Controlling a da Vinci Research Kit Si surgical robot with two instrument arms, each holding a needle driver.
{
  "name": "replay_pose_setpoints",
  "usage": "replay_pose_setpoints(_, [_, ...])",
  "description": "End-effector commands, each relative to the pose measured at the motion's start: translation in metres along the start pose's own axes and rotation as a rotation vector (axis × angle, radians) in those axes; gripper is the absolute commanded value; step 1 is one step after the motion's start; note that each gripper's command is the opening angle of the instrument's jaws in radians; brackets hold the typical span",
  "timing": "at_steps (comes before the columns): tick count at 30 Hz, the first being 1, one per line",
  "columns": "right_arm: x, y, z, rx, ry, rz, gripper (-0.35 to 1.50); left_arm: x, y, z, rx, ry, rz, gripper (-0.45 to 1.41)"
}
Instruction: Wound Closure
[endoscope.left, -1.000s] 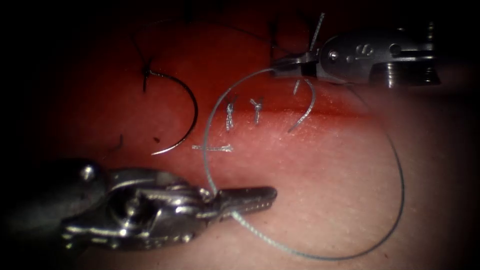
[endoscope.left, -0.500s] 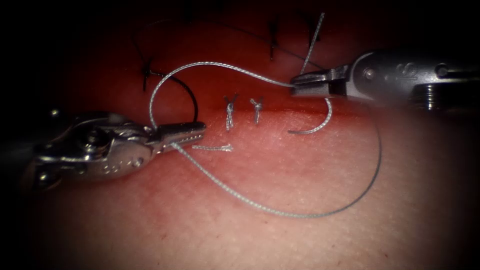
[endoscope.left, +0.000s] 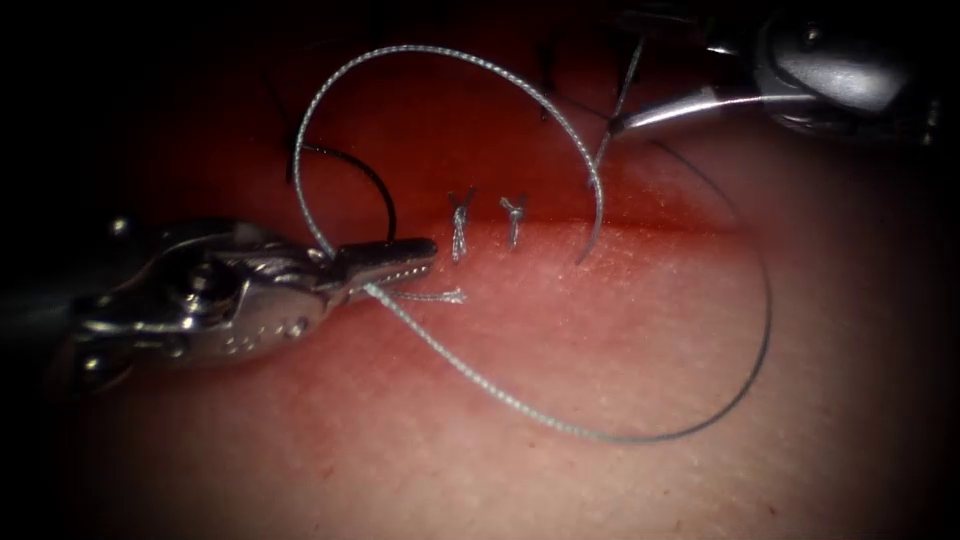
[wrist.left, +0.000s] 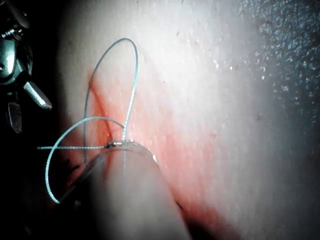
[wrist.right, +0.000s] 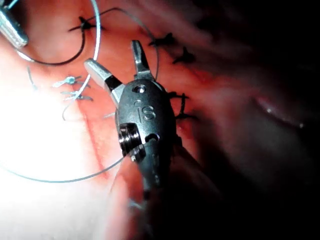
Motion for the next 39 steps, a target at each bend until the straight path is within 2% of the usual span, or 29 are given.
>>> replay_pose_setpoints(1, [-0.0013, 0.0015, 0.0020, 0.014, 0.011, -0.011, 0.76, -0.0002, -0.0005, 0.0010, 0.006, 0.006, -0.003, -0.45])
replay_pose_setpoints(2, [-0.0013, 0.0015, 0.0020, 0.014, 0.011, -0.011, 0.76, -0.0002, -0.0005, 0.0010, 0.006, 0.006, -0.003, -0.45])
replay_pose_setpoints(3, [-0.0021, 0.0017, 0.0026, 0.052, 0.024, -0.020, 0.12, -0.0002, -0.0006, 0.0011, 0.008, 0.011, -0.004, -0.45])
replay_pose_setpoints(4, [-0.0032, 0.0018, 0.0038, 0.062, 0.032, -0.017, -0.35, -0.0005, -0.0009, 0.0013, 0.007, 0.024, -0.060, -0.45])
replay_pose_setpoints(5, [-0.0032, 0.0018, 0.0038, 0.062, 0.032, -0.017, -0.35, -0.0005, -0.0009, 0.0013, 0.007, 0.024, -0.060, -0.45])
replay_pose_setpoints(8, [-0.0056, 0.0008, 0.0070, 0.138, 0.071, -0.023, -0.35, -0.0012, -0.0015, 0.0017, -0.003, 0.067, -0.165, -0.45])
replay_pose_setpoints(9, [-0.0056, 0.0008, 0.0070, 0.138, 0.071, -0.023, -0.35, -0.0012, -0.0015, 0.0017, -0.003, 0.067, -0.165, -0.45])
replay_pose_setpoints(14, [-0.0072, -0.0010, 0.0108, 0.238, 0.107, -0.008, -0.35, -0.0014, -0.0014, 0.0022, -0.024, 0.150, -0.191, -0.45])
replay_pose_setpoints(16, [-0.0064, -0.0014, 0.0113, 0.260, 0.145, 0.001, -0.35, -0.0017, -0.0012, 0.0027, -0.048, 0.211, -0.216, -0.45])
replay_pose_setpoints(18, [-0.0059, -0.0015, 0.0112, 0.266, 0.161, 0.005, -0.35, -0.0017, -0.0011, 0.0030, -0.059, 0.227, -0.218, -0.45])
replay_pose_setpoints(20, [-0.0042, -0.0014, 0.0109, 0.265, 0.209, 0.024, -0.35, -0.0017, -0.0009, 0.0040, -0.091, 0.267, -0.202, -0.45])
replay_pose_setpoints(28, [-0.0013, -0.0019, 0.0109, 0.270, 0.262, 0.054, -0.35, -0.0002, -0.0011, 0.0076, -0.166, 0.372, -0.173, -0.45])
replay_pose_setpoints(32, [-0.0010, -0.0024, 0.0108, 0.282, 0.273, 0.054, -0.35, 0.0005, -0.0017, 0.0093, -0.173, 0.412, -0.165, -0.45])
replay_pose_setpoints(39, [-0.0010, -0.0025, 0.0108, 0.277, 0.289, 0.061, -0.35, 0.0009, -0.0019, 0.0099, -0.174, 0.437, -0.161, -0.45])
